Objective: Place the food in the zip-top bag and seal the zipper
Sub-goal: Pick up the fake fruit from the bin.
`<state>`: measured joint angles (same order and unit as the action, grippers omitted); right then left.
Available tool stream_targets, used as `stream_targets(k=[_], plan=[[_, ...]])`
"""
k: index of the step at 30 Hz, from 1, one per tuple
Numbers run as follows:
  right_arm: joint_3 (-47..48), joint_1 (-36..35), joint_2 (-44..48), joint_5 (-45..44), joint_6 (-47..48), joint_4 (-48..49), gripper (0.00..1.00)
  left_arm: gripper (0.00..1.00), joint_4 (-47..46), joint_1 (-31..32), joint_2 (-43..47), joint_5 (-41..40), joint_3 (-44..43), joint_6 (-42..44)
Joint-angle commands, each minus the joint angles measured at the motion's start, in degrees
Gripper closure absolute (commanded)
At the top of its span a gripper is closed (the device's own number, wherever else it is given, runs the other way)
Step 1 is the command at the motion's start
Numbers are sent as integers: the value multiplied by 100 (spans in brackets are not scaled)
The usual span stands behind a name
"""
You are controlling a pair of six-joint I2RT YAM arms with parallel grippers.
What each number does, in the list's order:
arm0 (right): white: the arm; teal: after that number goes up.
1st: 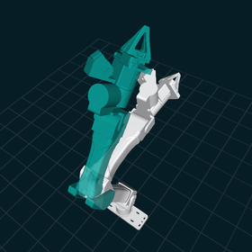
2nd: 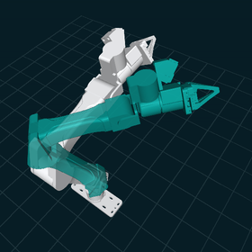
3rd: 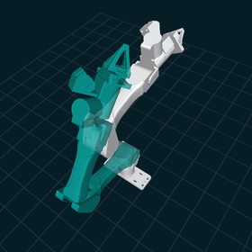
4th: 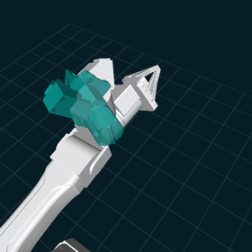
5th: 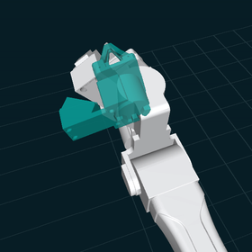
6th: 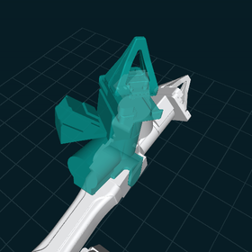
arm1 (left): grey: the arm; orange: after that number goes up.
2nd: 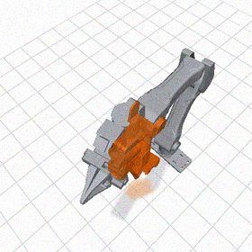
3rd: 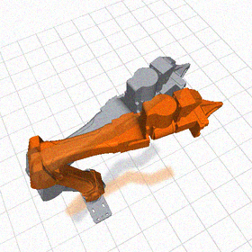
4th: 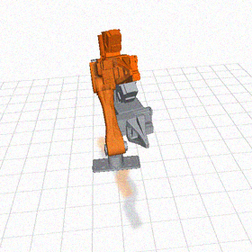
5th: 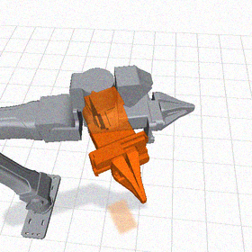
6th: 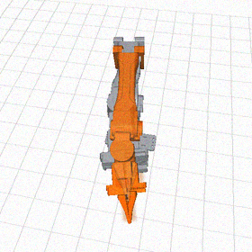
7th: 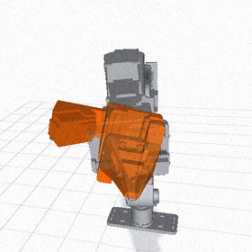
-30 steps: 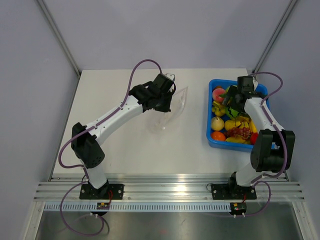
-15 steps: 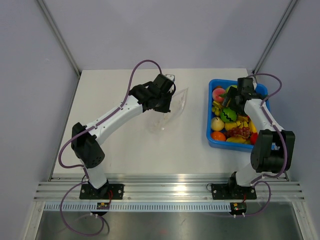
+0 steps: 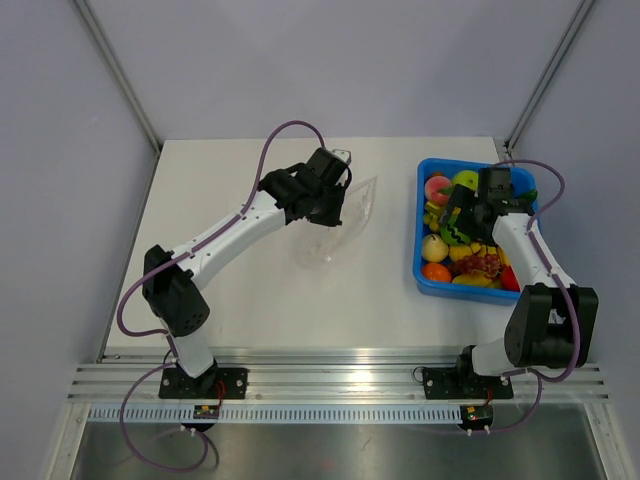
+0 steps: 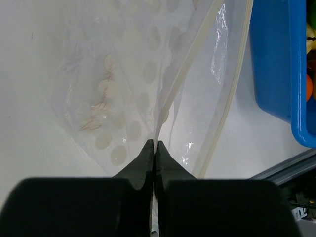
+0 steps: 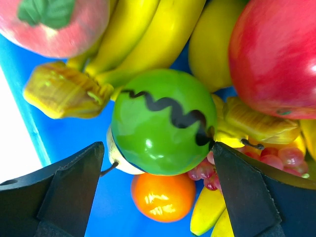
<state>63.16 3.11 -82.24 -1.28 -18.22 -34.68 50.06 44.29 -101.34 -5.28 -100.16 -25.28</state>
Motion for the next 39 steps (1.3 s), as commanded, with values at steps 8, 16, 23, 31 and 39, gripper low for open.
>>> stream_targets(k=[8,16,23,31,39], plan=[[-40,5,-196,-145,64,57,0,100,-199,35,0,167,-109,-3],[-49,-4,-153,-408,-314,444,0,100,-234,44,53,194,-39,-12],[-137,-4,-64,-329,-411,629,13,100,-260,79,44,238,-21,-39],[-286,5,585,-364,-490,374,36,100,-260,106,27,282,-12,-4],[135,-21,1534,382,-551,-250,39,100,-173,106,-157,343,-372,146]])
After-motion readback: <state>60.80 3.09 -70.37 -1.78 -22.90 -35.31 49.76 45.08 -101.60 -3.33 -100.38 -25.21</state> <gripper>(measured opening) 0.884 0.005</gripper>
